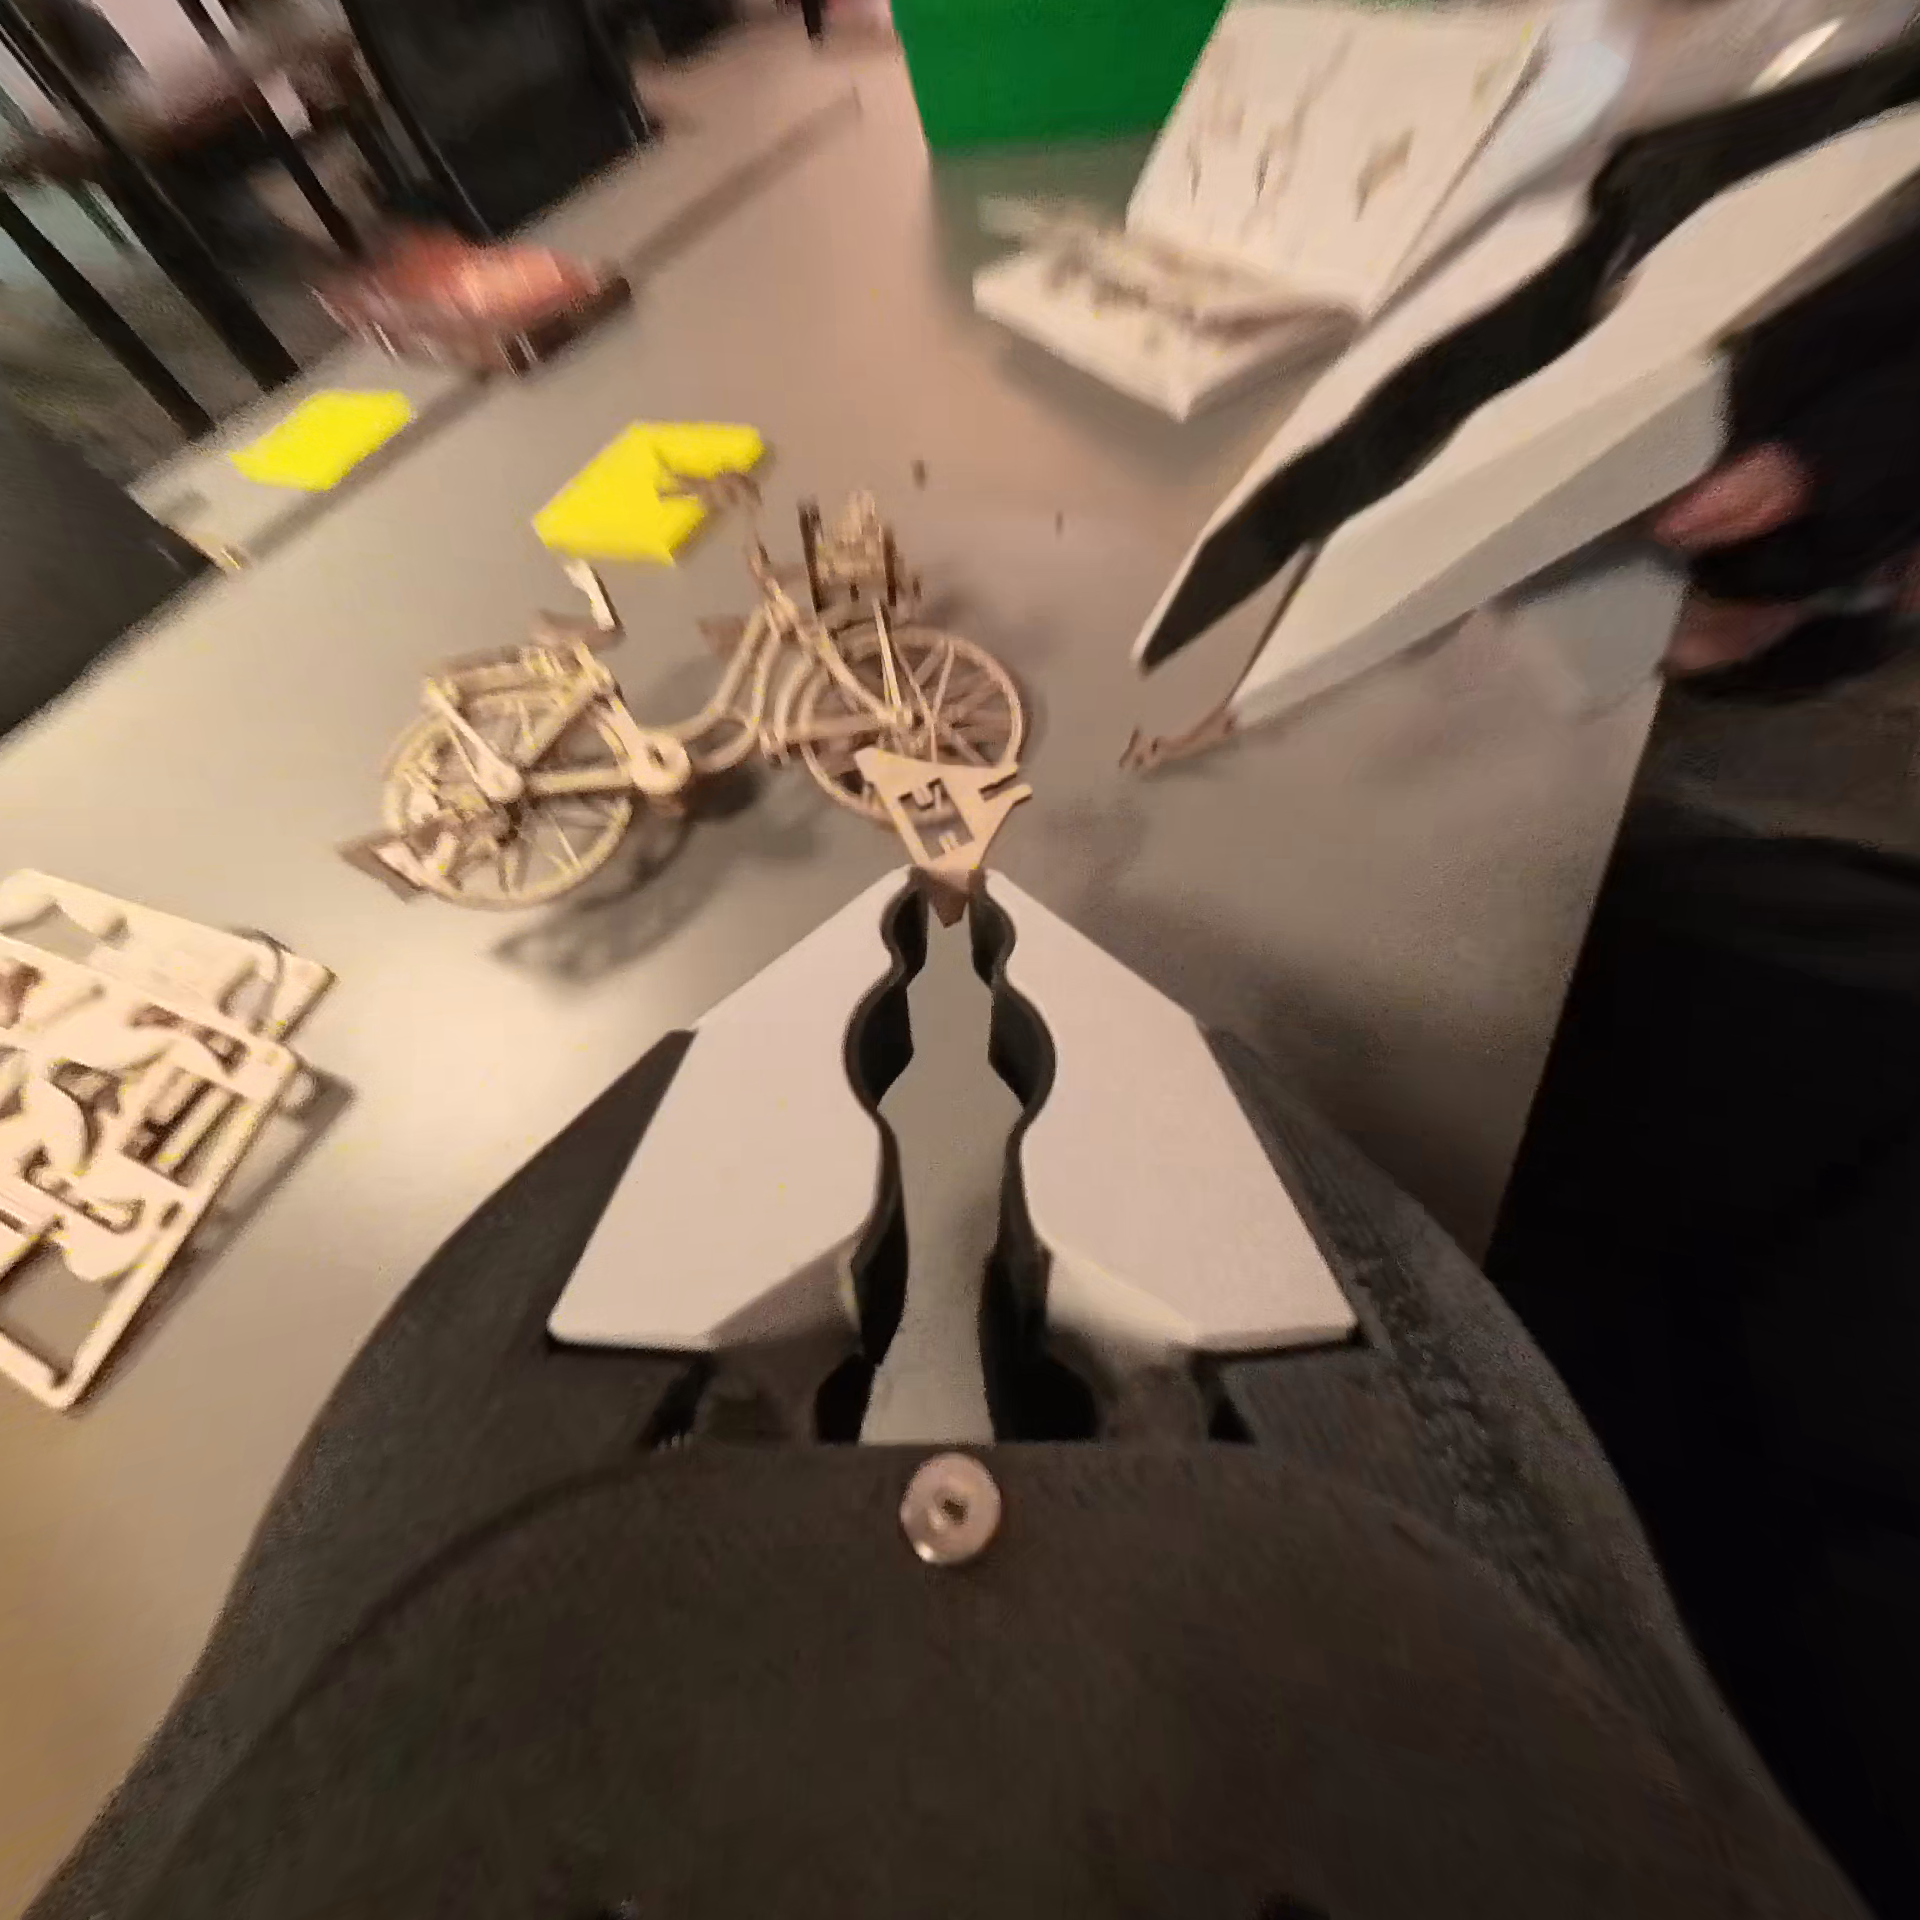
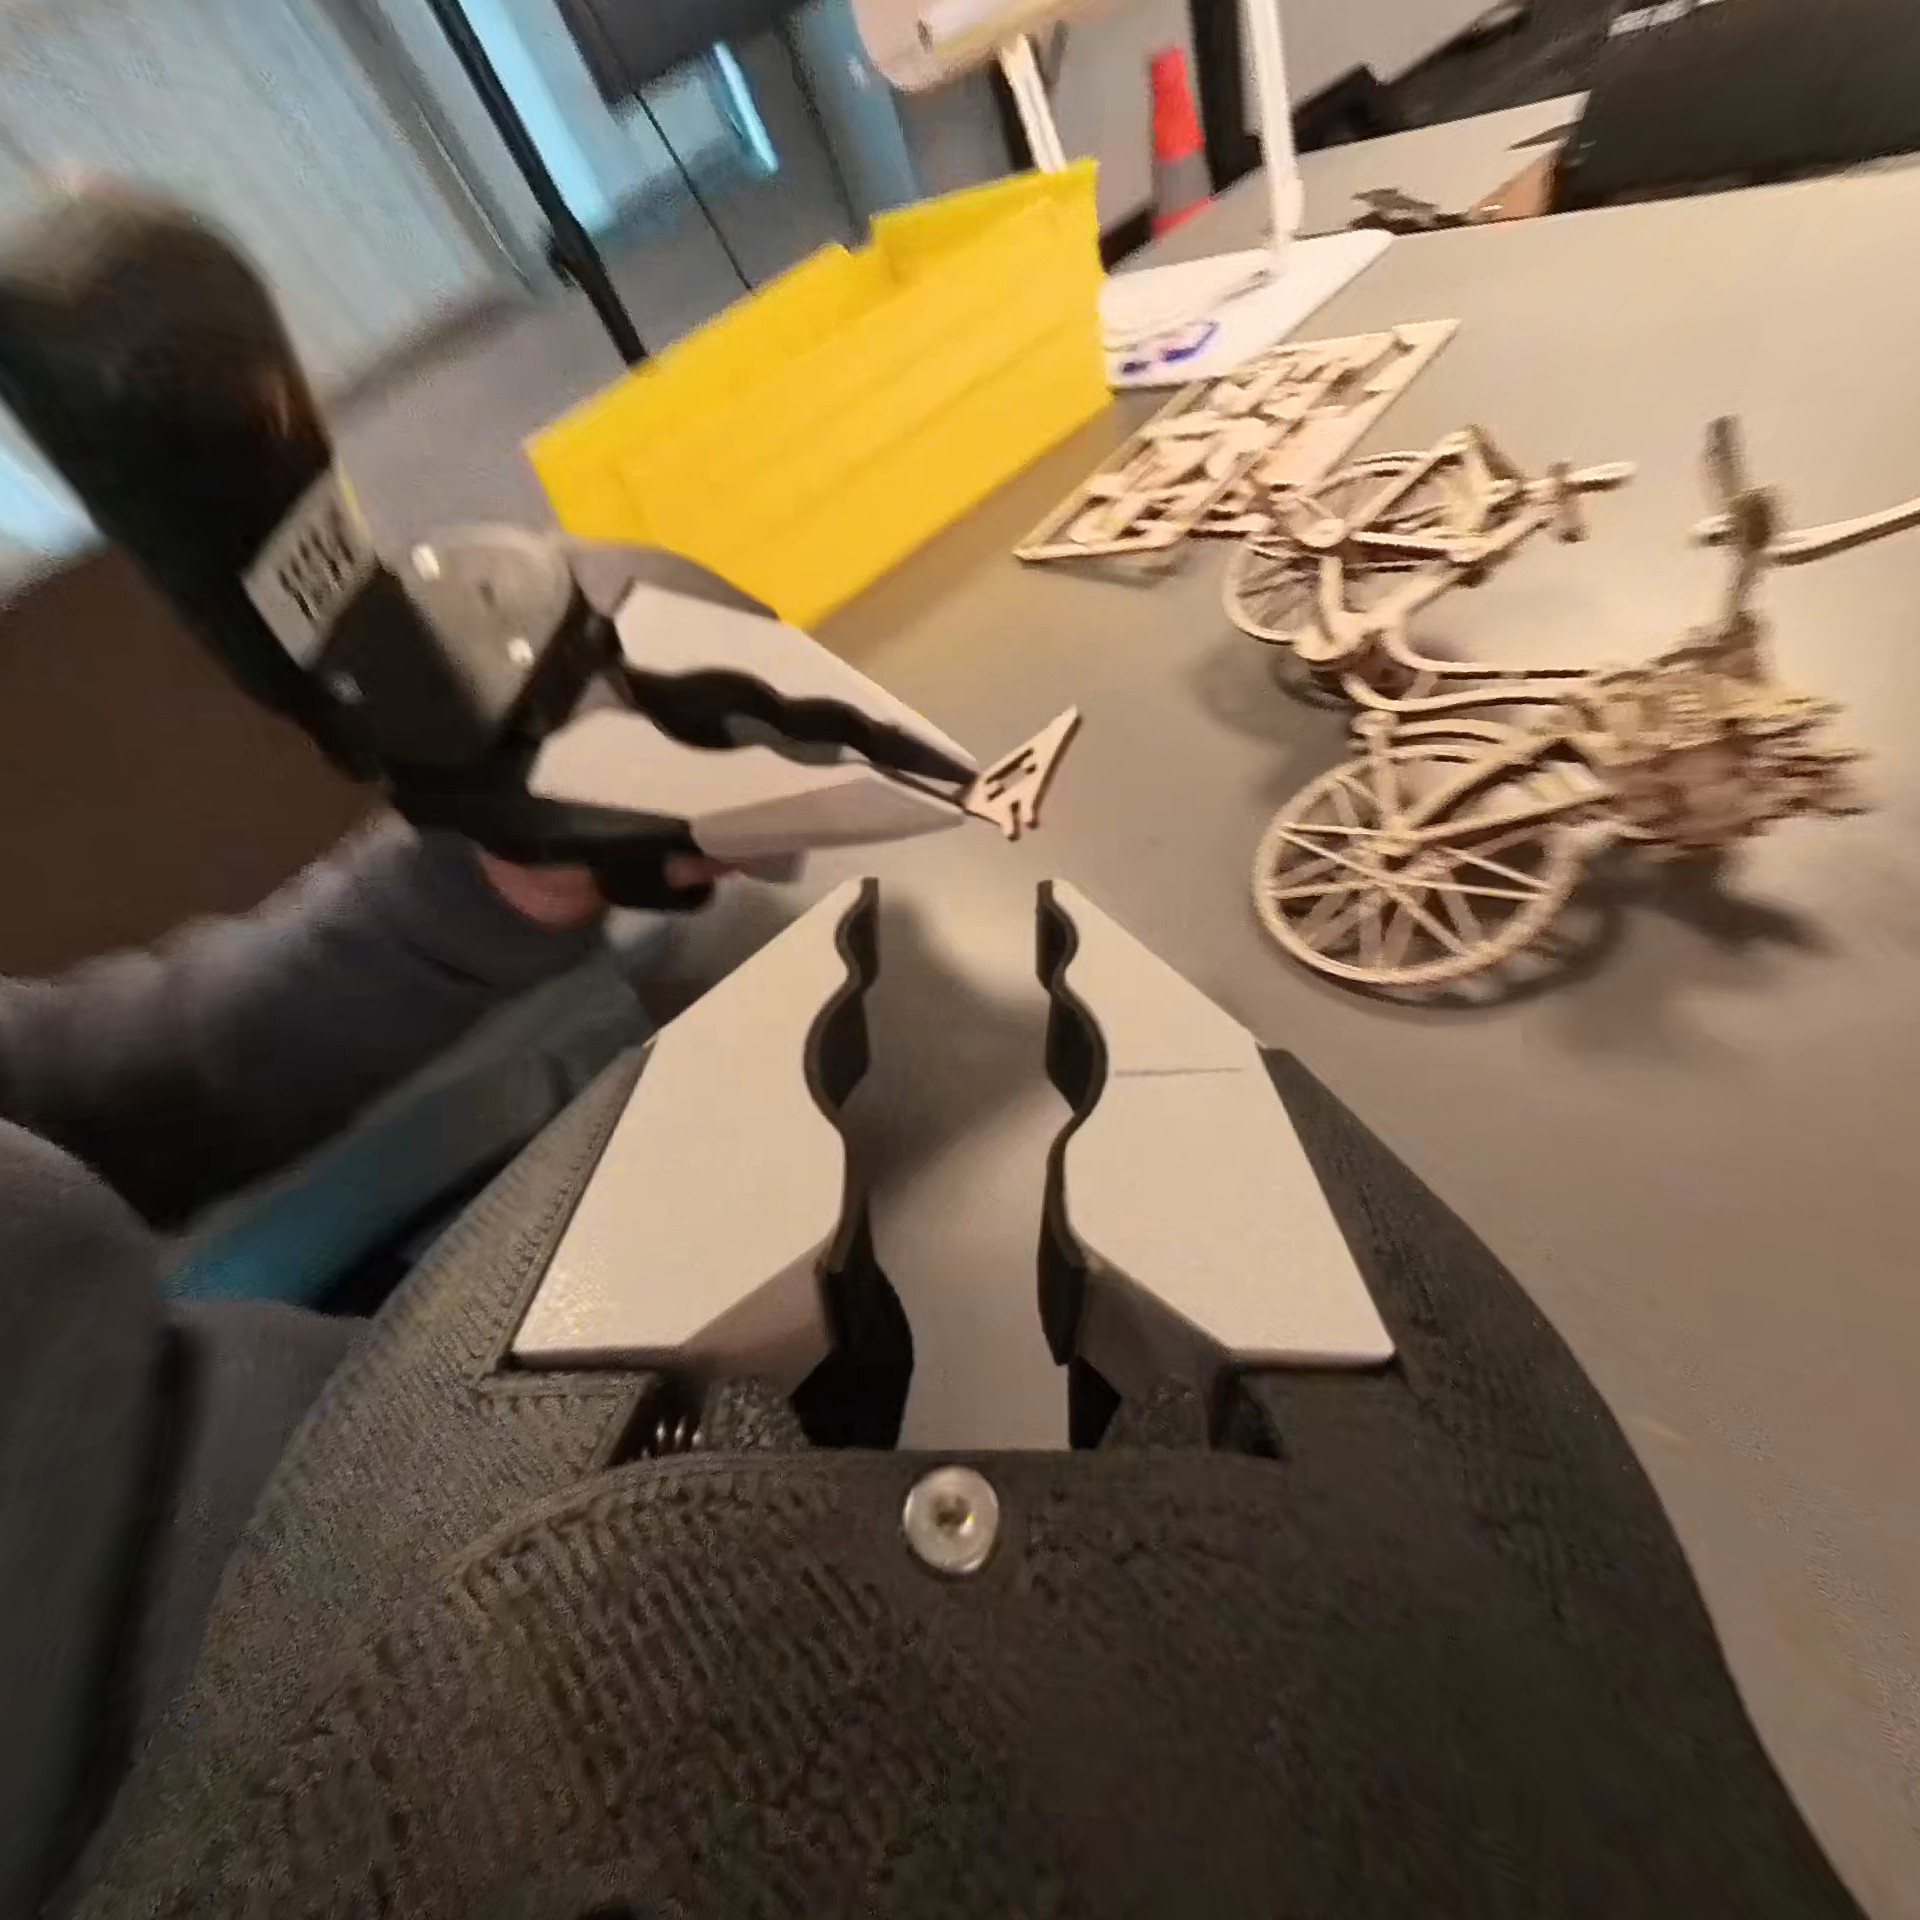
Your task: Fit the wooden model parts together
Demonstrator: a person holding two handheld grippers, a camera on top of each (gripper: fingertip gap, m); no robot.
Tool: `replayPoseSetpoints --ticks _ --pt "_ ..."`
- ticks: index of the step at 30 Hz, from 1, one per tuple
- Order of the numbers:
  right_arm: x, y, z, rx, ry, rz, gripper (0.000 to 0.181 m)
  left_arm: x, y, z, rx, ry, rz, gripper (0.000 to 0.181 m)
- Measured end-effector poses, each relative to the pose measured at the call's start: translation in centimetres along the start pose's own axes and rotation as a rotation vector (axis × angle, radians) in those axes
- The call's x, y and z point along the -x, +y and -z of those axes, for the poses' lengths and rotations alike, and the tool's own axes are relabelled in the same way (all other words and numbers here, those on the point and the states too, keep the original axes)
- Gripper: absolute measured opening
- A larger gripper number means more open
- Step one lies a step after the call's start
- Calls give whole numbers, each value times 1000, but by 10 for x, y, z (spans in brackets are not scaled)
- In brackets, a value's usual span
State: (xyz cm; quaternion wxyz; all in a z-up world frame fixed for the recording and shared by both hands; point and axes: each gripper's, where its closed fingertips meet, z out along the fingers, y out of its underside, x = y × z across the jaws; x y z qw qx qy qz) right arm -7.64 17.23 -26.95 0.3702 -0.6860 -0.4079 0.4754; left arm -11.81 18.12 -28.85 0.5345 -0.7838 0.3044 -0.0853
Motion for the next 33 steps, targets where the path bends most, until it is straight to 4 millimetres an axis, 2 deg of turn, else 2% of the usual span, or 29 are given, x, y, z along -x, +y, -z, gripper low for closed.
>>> replayPoseSetpoints --ticks 2,4,6,8,9,12,14,16,19,22,27,29,30,31,33 --pt "13 -13 -6 -80 -120 -141 30 -4 -20 11 -100 -33 -47 6" --pt "15 -26 -7 -160 -188 -242 27 -10 -34 19 -161 -47 -100 6" --pt "16 -34 -6 -215 -274 -342 21 -16 -44 24 -200 -49 -143 6" --pt "22 -38 -3 -235 -374 -409 2 -20 -49 26 -212 -52 -176 6" --pt "22 -38 -2 -236 -393 -421 0 -21 -50 27 -215 -56 -190 6" --pt "24 -33 5 -185 -403 -309 0 -31 -52 27 -226 44 -121 7" --pt "29 -31 13 -145 -422 -204 0 -35 -58 29 -254 146 42 34" --pt "35 -28 19 -91 -437 -113 0 -42 -62 30 -257 282 171 36" --pt "43 -25 26 -29 -447 -2 0 -54 -66 31 -259 452 277 20" --pt "50 -21 30 29 -474 58 0 -69 -69 35 -261 583 300 7" --pt "58 -25 40 6 -497 129 1 -76 -77 42 -312 684 362 1" --pt "40 -34 46 -56 -382 160 23 -65 -73 37 -310 621 390 1" --pt "19 -34 49 -64 -270 187 28 -57 -70 36 -312 582 408 1" --pt "-2 -27 52 -37 -157 222 28 -50 -66 35 -313 554 428 1" --pt "-37 1 55 98 -6 251 28 -42 -58 33 -308 510 455 1"
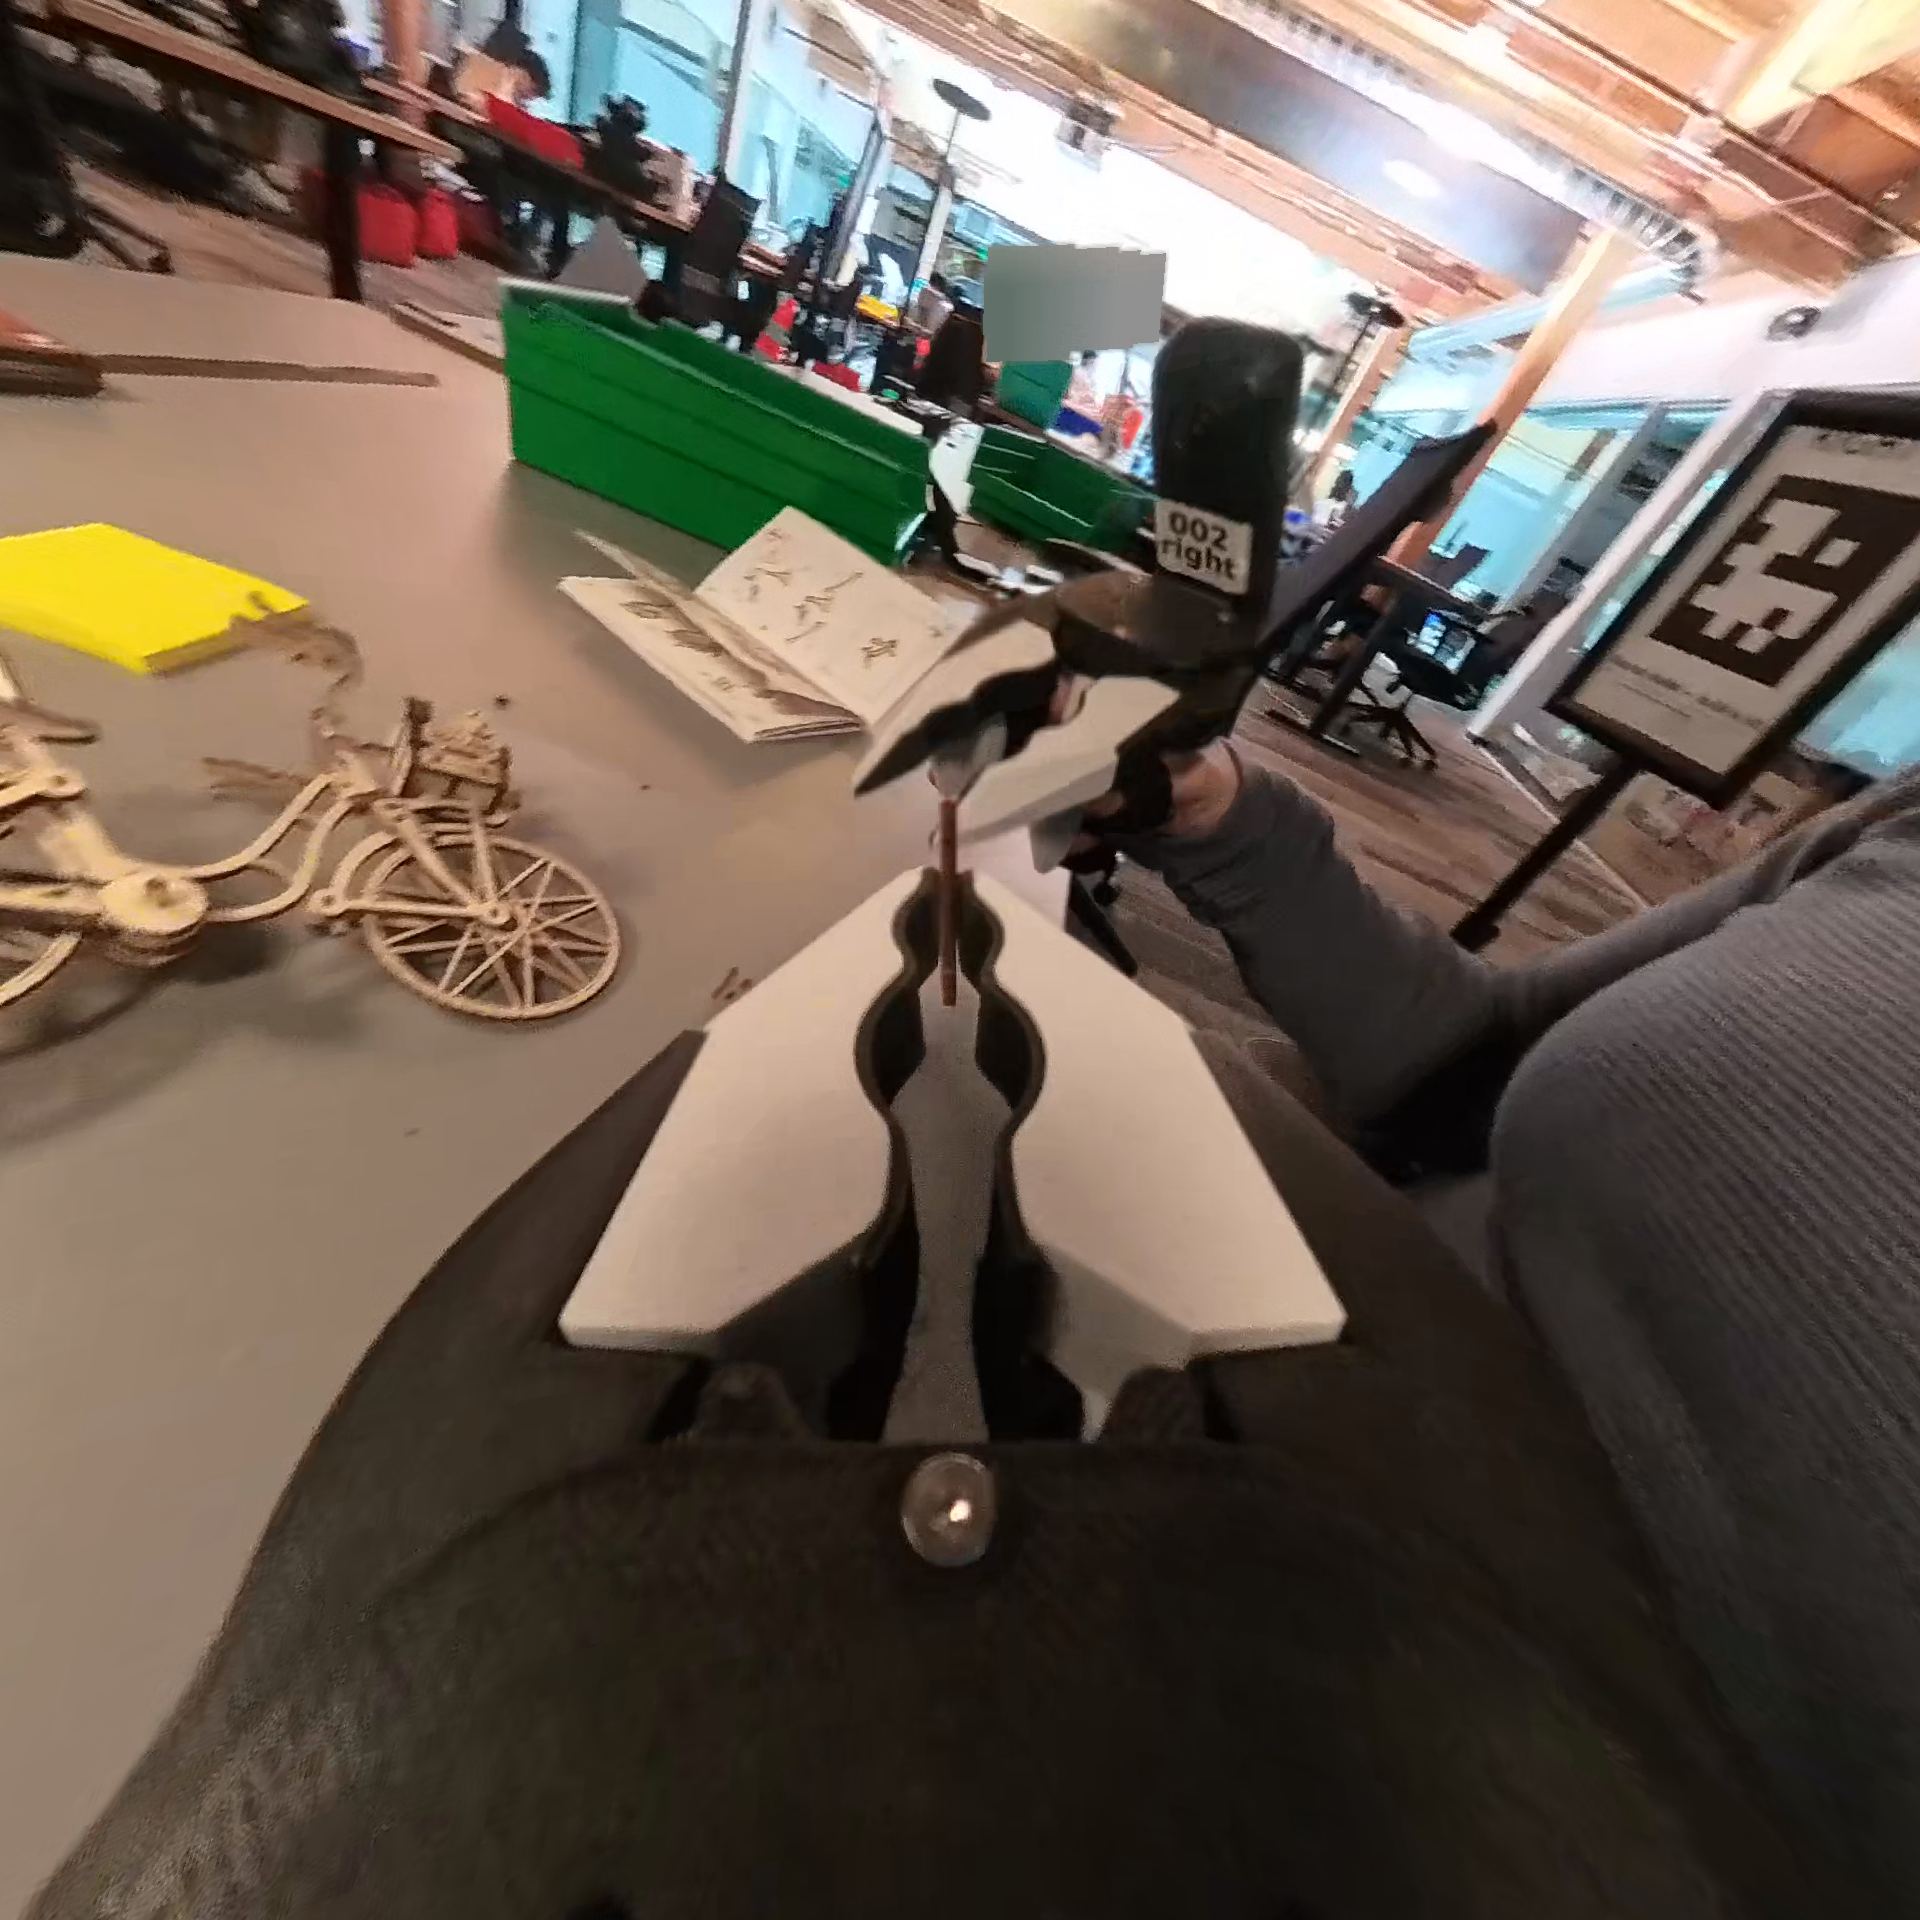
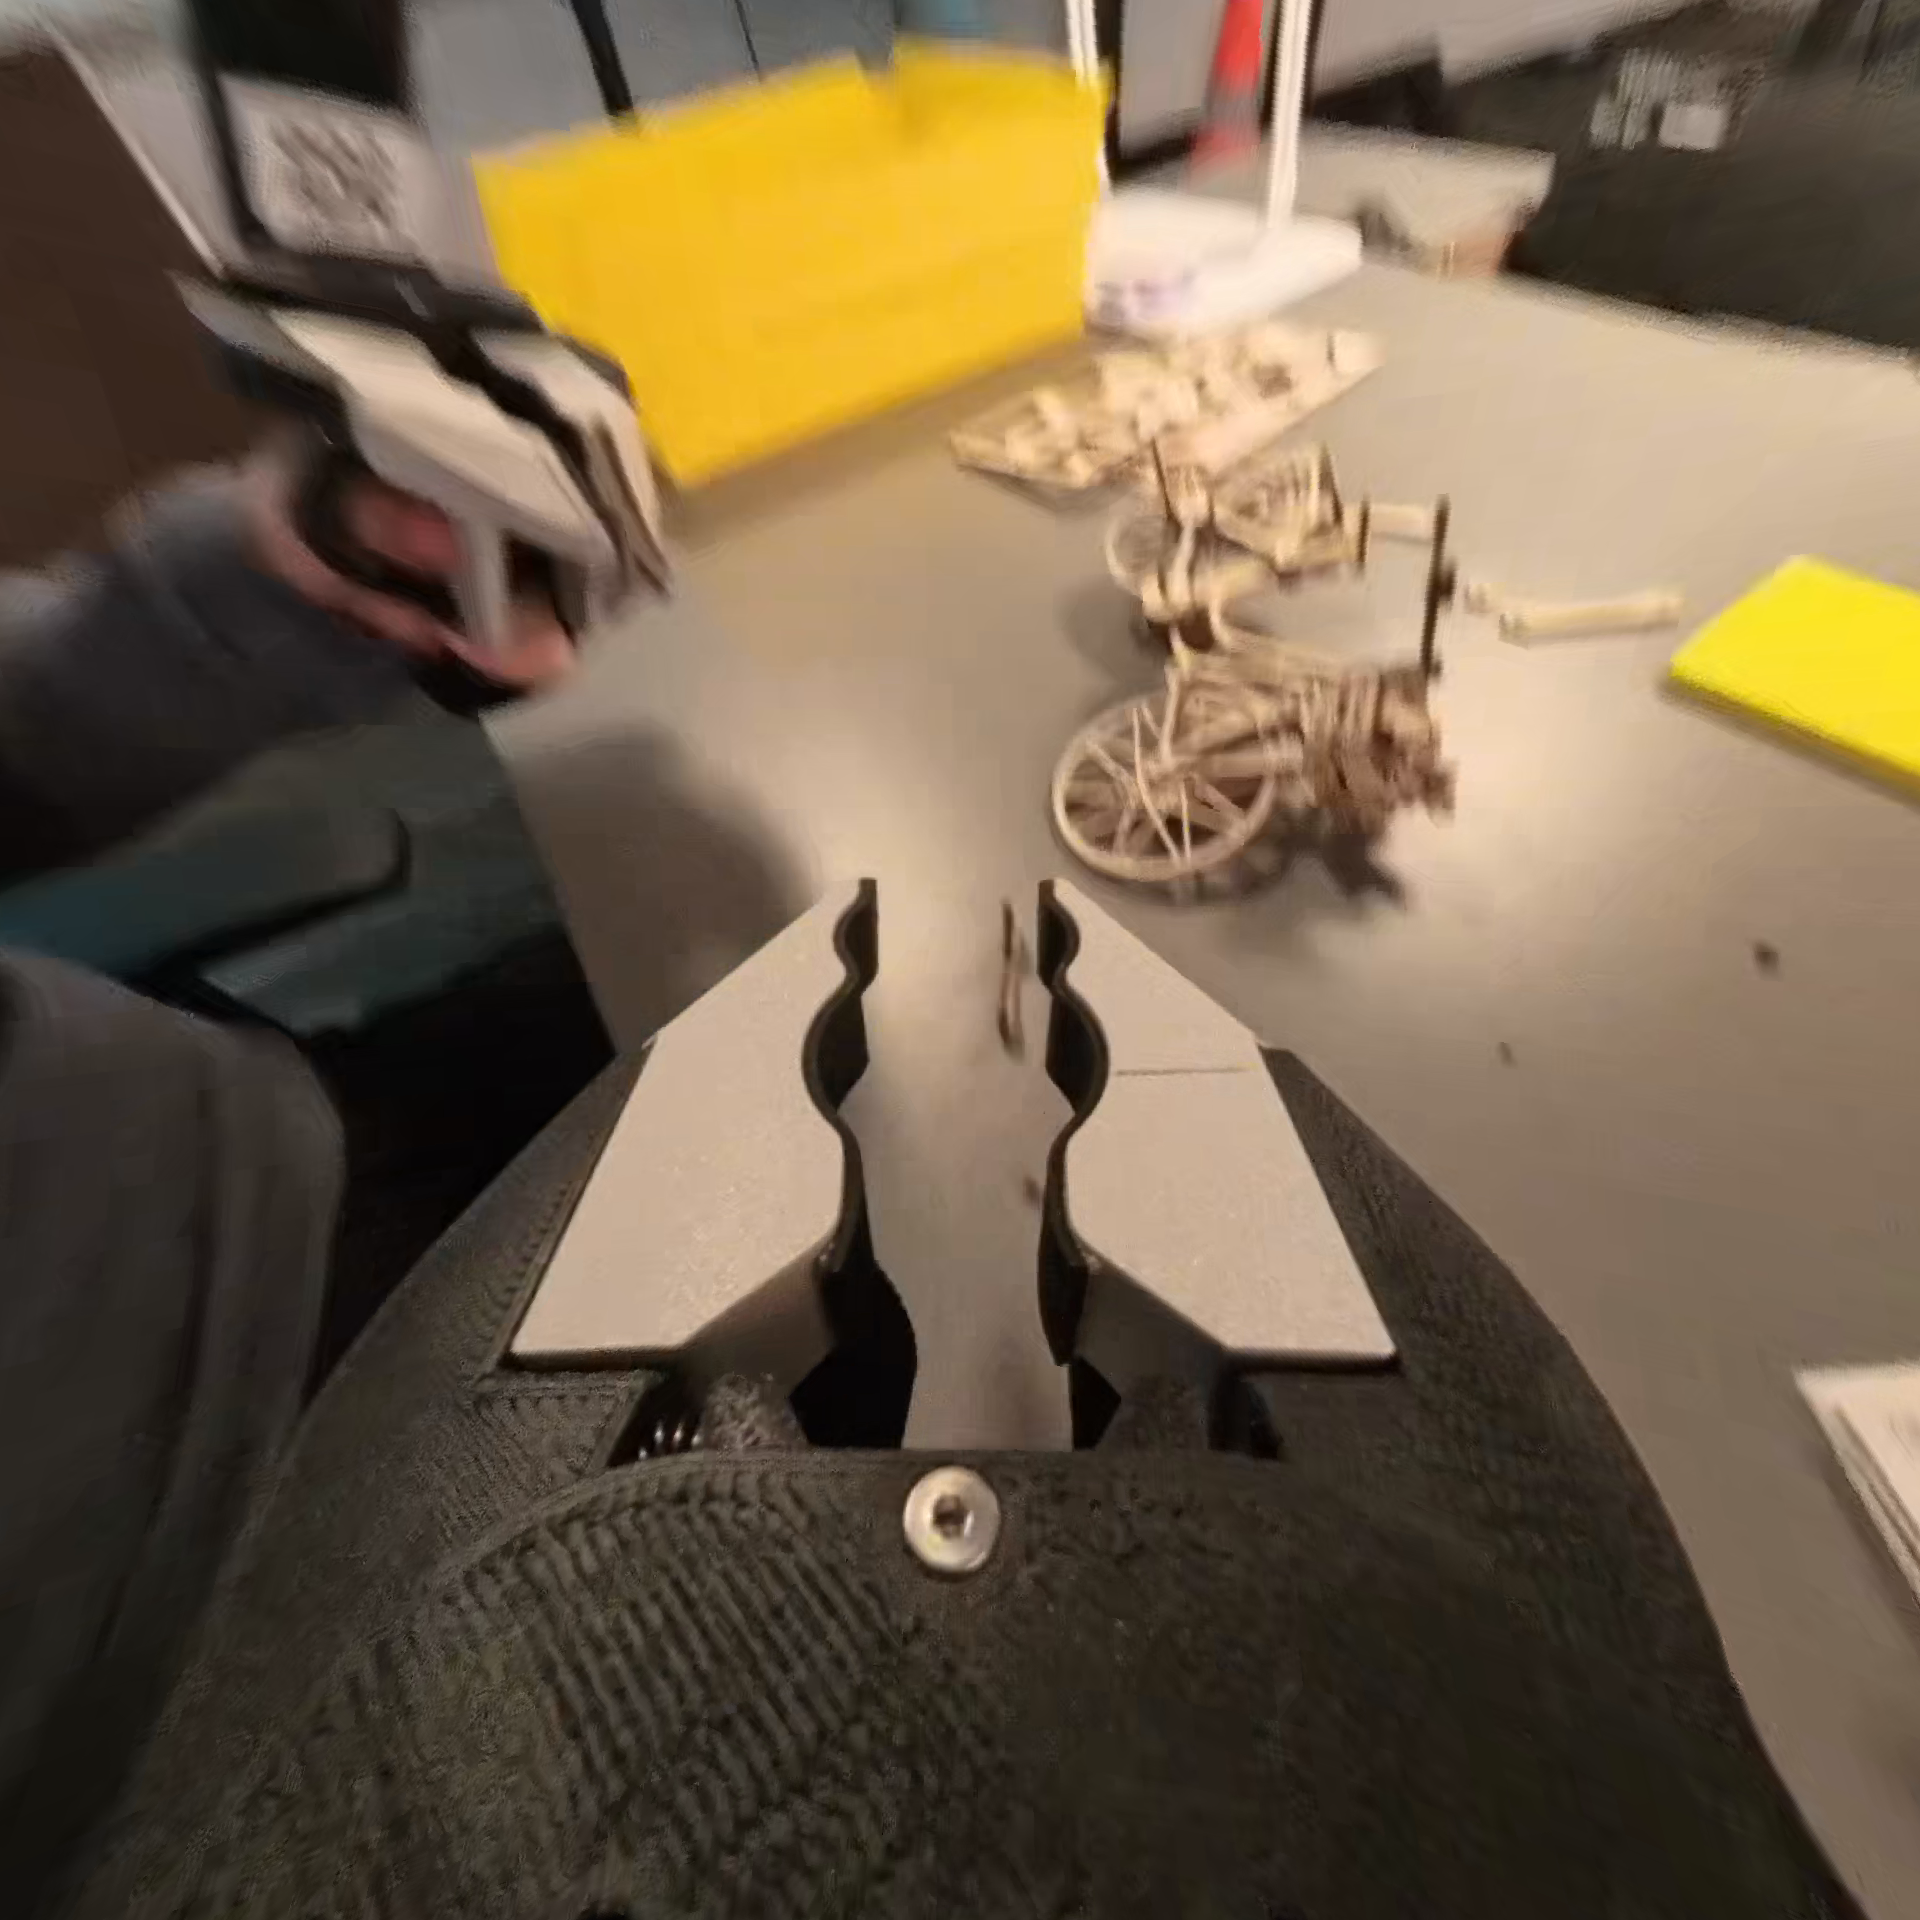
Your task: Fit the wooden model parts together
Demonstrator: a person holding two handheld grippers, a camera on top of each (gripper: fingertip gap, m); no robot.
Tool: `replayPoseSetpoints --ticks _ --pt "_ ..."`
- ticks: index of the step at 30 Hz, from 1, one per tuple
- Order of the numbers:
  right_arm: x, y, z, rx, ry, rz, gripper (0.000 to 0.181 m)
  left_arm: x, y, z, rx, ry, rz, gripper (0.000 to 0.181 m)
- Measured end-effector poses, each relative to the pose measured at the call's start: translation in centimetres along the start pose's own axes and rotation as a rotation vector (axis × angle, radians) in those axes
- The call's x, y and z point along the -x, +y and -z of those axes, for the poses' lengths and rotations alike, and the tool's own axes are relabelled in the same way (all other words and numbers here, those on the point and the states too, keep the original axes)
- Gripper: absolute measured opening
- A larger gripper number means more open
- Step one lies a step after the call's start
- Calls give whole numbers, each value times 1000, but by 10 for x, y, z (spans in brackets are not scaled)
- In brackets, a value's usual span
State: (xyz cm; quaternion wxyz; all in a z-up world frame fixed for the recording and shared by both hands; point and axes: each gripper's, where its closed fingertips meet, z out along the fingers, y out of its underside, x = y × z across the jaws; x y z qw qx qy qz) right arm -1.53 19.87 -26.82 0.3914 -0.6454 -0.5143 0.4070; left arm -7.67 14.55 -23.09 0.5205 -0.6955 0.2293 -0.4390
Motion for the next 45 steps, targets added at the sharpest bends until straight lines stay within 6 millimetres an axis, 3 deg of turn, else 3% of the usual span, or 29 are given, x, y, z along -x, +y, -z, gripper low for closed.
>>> replayPoseSetpoints --ticks 2,5,13,16,18,22,27,32,36,45 --pt "-8 27 -6 111 40 -5 26 7 6 1 7 -32 7 1" --pt "-14 51 -20 225 91 38 20 11 10 -1 -1 -40 32 1" --pt "-15 61 -40 317 75 45 12 19 18 -3 0 -51 58 1" --pt "-16 61 -42 324 96 50 1 24 17 -4 -15 -53 70 1" --pt "-18 51 -41 253 118 5 0 28 13 -5 -43 -56 72 1" --pt "-14 2 -34 -87 12 -245 0 32 -7 -9 -147 -17 7 1" --pt "-17 -32 -25 -399 -172 -546 0 40 -25 -25 -232 -43 -296 1" --pt "-25 -41 -25 -525 -235 -730 0 57 -32 -39 -238 -60 -381 0" --pt "-19 -43 -30 -547 -310 -837 0 51 -25 -46 -209 -31 -522 0" --pt "-11 -46 -28 -581 -439 -946 0 51 -23 -44 -200 -52 -595 0"
